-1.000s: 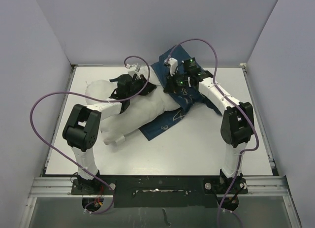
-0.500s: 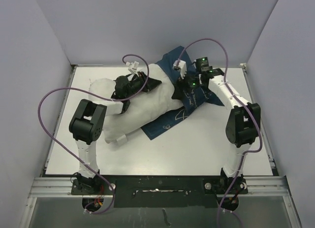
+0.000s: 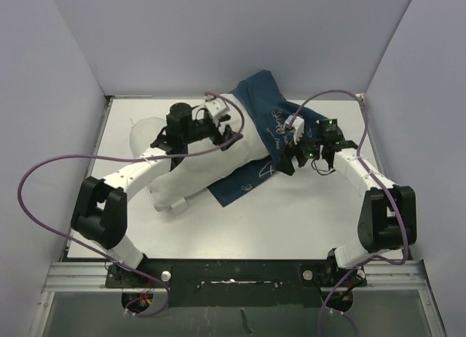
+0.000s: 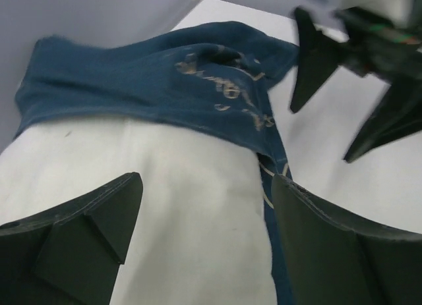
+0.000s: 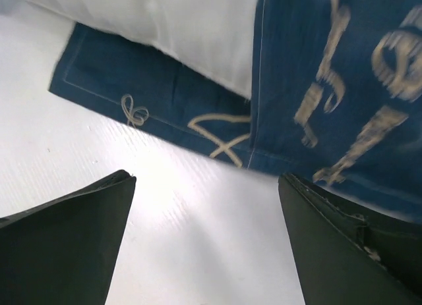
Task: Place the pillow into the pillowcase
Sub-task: Stuff the pillow into the pillowcase.
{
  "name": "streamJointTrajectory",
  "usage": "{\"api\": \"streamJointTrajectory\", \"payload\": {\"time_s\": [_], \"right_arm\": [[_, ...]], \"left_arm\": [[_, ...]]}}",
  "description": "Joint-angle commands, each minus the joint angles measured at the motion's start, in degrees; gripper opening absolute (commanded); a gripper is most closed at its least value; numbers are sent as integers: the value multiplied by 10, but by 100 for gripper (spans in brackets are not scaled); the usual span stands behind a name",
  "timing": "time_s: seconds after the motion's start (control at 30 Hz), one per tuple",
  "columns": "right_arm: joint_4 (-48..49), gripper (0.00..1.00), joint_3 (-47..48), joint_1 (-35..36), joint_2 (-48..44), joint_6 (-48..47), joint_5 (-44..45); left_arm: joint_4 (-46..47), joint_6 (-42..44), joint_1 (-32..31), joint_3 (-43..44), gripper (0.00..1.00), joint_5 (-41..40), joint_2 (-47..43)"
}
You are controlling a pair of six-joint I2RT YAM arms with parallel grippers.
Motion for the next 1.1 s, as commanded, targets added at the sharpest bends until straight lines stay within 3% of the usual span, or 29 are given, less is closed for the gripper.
{"api": "streamJointTrajectory", "payload": {"time_s": [0.0, 0.1, 0.3, 0.4, 0.5, 0.57, 0.63, 0.67, 0.73, 0.9, 0.97, 1.07], "right_arm": [[248, 94, -94, 12, -5, 141, 61], [332, 91, -115, 27, 24, 190, 115], [403, 81, -105, 60, 78, 229, 210], [400, 68, -90, 69, 100, 232, 245], [379, 48, -80, 74, 109, 215, 270], [372, 33, -78, 73, 112, 206, 276], [367, 16, -75, 70, 113, 198, 268], [363, 9, -72, 70, 111, 195, 256], [338, 3, -62, 69, 100, 186, 205], [163, 0, 20, 72, 60, 127, -118], [128, 0, 41, 102, 53, 126, -183], [188, 0, 55, 136, 49, 226, -226]], "left_arm": [[-109, 342, -97, -25, 80, 4, -43], [-116, 385, -125, -22, 81, -55, -11], [-80, 411, -154, 8, 88, -205, 78], [-83, 412, -163, 36, 88, -263, 125], [-90, 403, -168, 65, 85, -318, 165], [-93, 390, -166, 81, 71, -336, 183], [-92, 367, -164, 96, 32, -345, 197], [-89, 351, -162, 103, 18, -349, 203], [-93, 305, -156, 119, 0, -334, 206], [-139, 77, -110, 193, 0, -237, 204], [-157, -17, -101, 236, 0, -228, 216], [-162, -140, -97, 283, 0, -228, 233]]}}
